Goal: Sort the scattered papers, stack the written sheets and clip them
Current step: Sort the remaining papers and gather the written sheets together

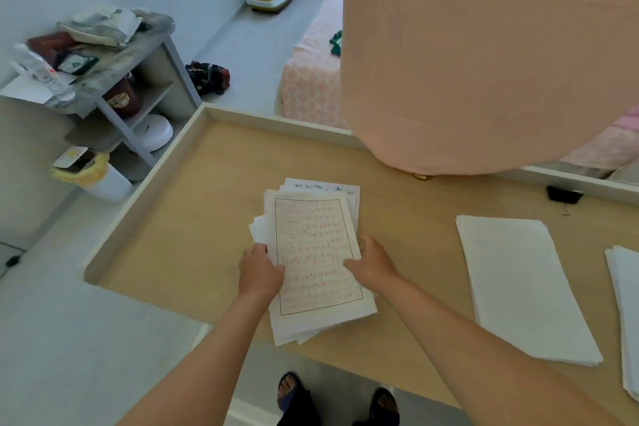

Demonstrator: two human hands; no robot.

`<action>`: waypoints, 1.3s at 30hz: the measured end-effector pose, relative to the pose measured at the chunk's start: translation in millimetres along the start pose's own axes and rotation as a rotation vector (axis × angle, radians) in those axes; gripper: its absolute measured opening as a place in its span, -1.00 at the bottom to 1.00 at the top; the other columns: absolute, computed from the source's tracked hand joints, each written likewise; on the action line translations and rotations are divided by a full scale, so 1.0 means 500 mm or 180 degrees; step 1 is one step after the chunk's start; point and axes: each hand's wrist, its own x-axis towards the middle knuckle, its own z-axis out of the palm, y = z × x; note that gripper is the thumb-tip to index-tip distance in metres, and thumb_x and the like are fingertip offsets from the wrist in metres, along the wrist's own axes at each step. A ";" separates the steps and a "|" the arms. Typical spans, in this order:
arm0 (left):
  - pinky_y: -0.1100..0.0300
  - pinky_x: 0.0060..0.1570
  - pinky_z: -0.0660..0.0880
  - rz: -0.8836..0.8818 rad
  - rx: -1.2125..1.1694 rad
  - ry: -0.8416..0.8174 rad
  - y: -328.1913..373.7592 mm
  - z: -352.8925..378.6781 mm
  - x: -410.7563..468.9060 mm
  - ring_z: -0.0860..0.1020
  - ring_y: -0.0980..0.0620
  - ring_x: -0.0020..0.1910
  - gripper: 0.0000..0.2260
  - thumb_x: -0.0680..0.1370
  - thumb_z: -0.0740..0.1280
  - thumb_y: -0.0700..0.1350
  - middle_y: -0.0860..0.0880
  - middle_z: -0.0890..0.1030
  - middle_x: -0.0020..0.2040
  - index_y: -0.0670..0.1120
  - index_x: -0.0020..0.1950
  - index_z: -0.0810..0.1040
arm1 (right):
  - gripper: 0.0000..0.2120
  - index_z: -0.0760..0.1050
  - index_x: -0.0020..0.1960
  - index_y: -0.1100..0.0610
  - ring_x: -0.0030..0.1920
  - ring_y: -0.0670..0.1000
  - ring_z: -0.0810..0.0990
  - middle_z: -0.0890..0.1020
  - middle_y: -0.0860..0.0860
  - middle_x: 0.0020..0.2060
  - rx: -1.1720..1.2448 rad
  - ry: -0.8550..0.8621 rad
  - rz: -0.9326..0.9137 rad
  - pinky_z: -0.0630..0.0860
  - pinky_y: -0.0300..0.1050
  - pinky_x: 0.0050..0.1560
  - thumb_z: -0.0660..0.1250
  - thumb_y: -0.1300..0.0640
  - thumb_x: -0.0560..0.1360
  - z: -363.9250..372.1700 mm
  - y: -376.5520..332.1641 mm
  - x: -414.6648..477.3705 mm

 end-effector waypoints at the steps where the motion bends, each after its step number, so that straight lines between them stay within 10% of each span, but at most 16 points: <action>1: -0.02 0.22 0.46 -0.0105 0.0121 -0.0090 -0.017 0.003 0.014 0.41 -0.15 0.30 -0.54 0.48 0.45 -0.11 -0.14 0.42 0.29 -0.14 0.33 0.40 | -0.32 0.22 0.49 0.10 0.33 0.09 0.44 0.43 0.05 0.38 -0.0200 -0.0046 0.0126 0.49 0.02 0.26 0.40 0.02 0.46 0.021 -0.003 0.010; 5: -0.03 0.24 0.43 -0.0322 -0.0054 -0.0389 -0.065 0.016 0.034 0.35 -0.16 0.37 -0.34 0.43 0.52 -0.08 -0.14 0.36 0.36 -0.18 0.43 0.30 | -0.19 -0.03 0.61 -0.01 0.51 0.15 0.10 0.13 0.07 0.52 -0.0883 0.0031 0.0442 0.28 0.13 0.43 0.33 -0.13 0.52 0.089 -0.001 0.027; 13: 0.19 -0.32 0.41 -0.0449 -0.0105 -0.0732 -0.122 0.003 0.010 0.54 0.04 -0.19 -0.82 0.55 0.37 0.01 0.02 0.56 -0.11 -0.06 -0.02 0.46 | -0.23 0.08 0.56 -0.23 0.49 0.12 0.06 0.00 0.06 0.55 -0.2090 0.0075 -0.0166 0.36 0.10 0.35 0.39 -0.19 0.47 0.141 0.015 0.012; 16: 0.11 -0.19 0.52 -0.0849 -0.0094 -0.0274 -0.165 -0.005 -0.008 0.57 -0.03 -0.12 -0.72 0.46 0.45 0.06 -0.04 0.60 -0.05 -0.09 -0.06 0.47 | -0.24 0.09 0.55 -0.27 0.48 0.11 0.09 0.02 0.03 0.56 -0.2274 -0.0032 -0.0507 0.34 0.06 0.36 0.38 -0.23 0.46 0.163 0.023 -0.007; 20: -0.15 0.18 0.47 -0.2180 -0.1297 0.0369 -0.214 0.000 -0.060 0.38 -0.26 0.31 -0.18 0.30 0.63 -0.01 -0.21 0.31 0.35 -0.20 0.39 0.25 | -0.25 0.05 0.55 -0.29 0.47 0.11 0.11 0.02 0.01 0.56 -0.2640 -0.0238 -0.0873 0.30 0.09 0.38 0.34 -0.28 0.47 0.184 0.029 -0.033; 23: -0.11 0.20 0.48 -0.2601 -0.2650 0.0051 -0.236 0.014 -0.097 0.47 -0.21 0.24 -0.24 0.34 0.62 -0.10 -0.17 0.42 0.33 -0.18 0.39 0.26 | -0.24 0.06 0.55 -0.29 0.47 0.09 0.10 0.02 -0.02 0.56 -0.2811 -0.0500 -0.1185 0.22 0.06 0.43 0.35 -0.27 0.46 0.191 0.039 -0.055; 27: 0.02 -0.10 0.59 -0.2433 -0.3320 -0.0454 -0.261 0.009 -0.128 0.66 -0.14 -0.03 -0.59 0.40 0.56 -0.21 -0.16 0.68 0.10 -0.19 0.21 0.56 | -0.25 0.07 0.55 -0.28 0.48 0.07 0.09 0.02 -0.04 0.56 -0.2902 -0.0687 -0.1475 0.18 0.03 0.45 0.33 -0.28 0.46 0.193 0.061 -0.081; 30: -0.07 -0.02 0.63 -0.2262 -0.3544 -0.0665 -0.271 -0.003 -0.148 0.68 -0.16 -0.01 -0.59 0.40 0.56 -0.21 -0.13 0.70 0.04 -0.13 0.21 0.55 | -0.30 0.11 0.54 -0.27 0.48 0.06 0.09 0.04 -0.05 0.55 -0.2860 -0.0807 -0.1522 0.20 0.04 0.44 0.32 -0.26 0.47 0.187 0.069 -0.085; 35: -0.12 0.04 0.60 -0.2160 -0.3424 0.0424 -0.250 -0.007 -0.167 0.64 -0.18 0.01 -0.70 0.46 0.47 -0.32 -0.12 0.65 0.08 -0.13 0.16 0.57 | -0.46 0.26 0.49 -0.11 0.43 0.04 0.19 0.19 -0.06 0.50 -0.2527 -0.0894 -0.1514 0.28 0.00 0.39 0.29 -0.11 0.54 0.173 0.062 -0.083; 39: -0.04 0.05 0.58 -0.1655 -0.3187 -0.0058 -0.217 -0.019 -0.178 0.61 -0.16 0.03 -0.70 0.51 0.39 -0.38 -0.13 0.64 0.06 -0.14 0.19 0.56 | -0.36 0.11 0.56 -0.02 0.47 0.07 0.18 0.21 0.00 0.50 -0.2117 -0.0922 -0.1251 0.24 0.00 0.46 0.30 -0.04 0.57 0.152 0.060 -0.083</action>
